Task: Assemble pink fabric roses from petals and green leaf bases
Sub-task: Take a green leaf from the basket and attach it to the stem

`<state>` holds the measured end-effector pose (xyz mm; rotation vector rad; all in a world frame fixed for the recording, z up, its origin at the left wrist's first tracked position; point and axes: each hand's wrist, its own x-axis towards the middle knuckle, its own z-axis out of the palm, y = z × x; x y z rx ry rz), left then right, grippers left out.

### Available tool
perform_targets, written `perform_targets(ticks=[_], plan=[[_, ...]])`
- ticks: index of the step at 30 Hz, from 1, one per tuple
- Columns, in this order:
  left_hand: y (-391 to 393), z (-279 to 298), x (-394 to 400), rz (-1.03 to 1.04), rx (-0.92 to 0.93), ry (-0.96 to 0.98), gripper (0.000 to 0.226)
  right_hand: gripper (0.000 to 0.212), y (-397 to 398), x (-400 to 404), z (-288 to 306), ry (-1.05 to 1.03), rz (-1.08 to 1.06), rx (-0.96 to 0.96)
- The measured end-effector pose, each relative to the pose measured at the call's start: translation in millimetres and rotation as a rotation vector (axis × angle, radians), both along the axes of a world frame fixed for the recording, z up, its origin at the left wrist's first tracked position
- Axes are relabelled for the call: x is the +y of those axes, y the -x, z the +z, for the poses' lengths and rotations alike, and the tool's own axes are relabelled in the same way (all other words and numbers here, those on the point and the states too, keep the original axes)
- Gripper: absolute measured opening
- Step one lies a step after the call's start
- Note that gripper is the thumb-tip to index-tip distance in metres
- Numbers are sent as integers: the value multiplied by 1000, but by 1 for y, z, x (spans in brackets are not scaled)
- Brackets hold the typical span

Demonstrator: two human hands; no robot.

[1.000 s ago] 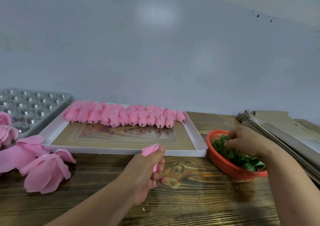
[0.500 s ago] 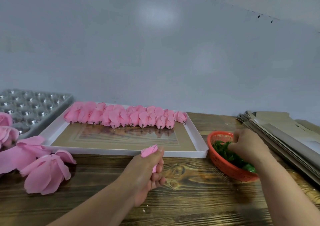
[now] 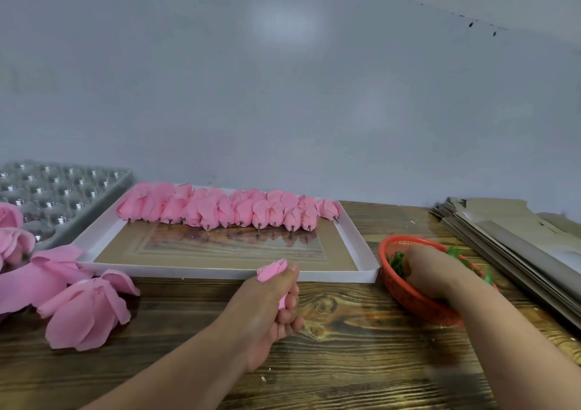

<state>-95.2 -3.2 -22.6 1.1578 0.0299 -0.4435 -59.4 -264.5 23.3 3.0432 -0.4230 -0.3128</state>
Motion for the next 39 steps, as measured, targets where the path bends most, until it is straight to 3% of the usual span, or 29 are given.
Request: perform_targets(ticks=[2, 4, 6, 7, 10, 13, 18, 26, 30, 39], plan=[[-1, 0, 0, 7, -3, 13, 33, 16, 1, -1, 5, -21, -36, -133], [-2, 0, 0, 19, -8, 27, 33, 21, 5, 1, 14, -104, -63, -394], [-2, 0, 0, 34, -20, 42, 33, 29, 10, 13, 19, -397, -52, -606], [-3, 0, 0, 39, -32, 48, 33, 32, 13, 24, 20, -659, -74, -649], [-3, 0, 0, 87, -102, 50, 35, 36, 20, 71, 7, -1376, -172, -503], [-6, 2, -1, 227, -221, 14, 37, 37, 21, 112, -18, -1644, -253, -275], [-2, 7, -2, 370, -398, -89, 35, 33, 28, 152, -45, -1668, -251, -171], [-4, 6, 3, 335, -363, -118, 36, 42, 45, 161, -42, -1977, -172, -99], [-9, 2, 3, 383, -391, -125, 40, 36, 47, 159, -42, -1940, -148, -168], [3, 5, 1, 236, -580, -310, 66, 27, 55, 169, -43, -1841, -19, -242]])
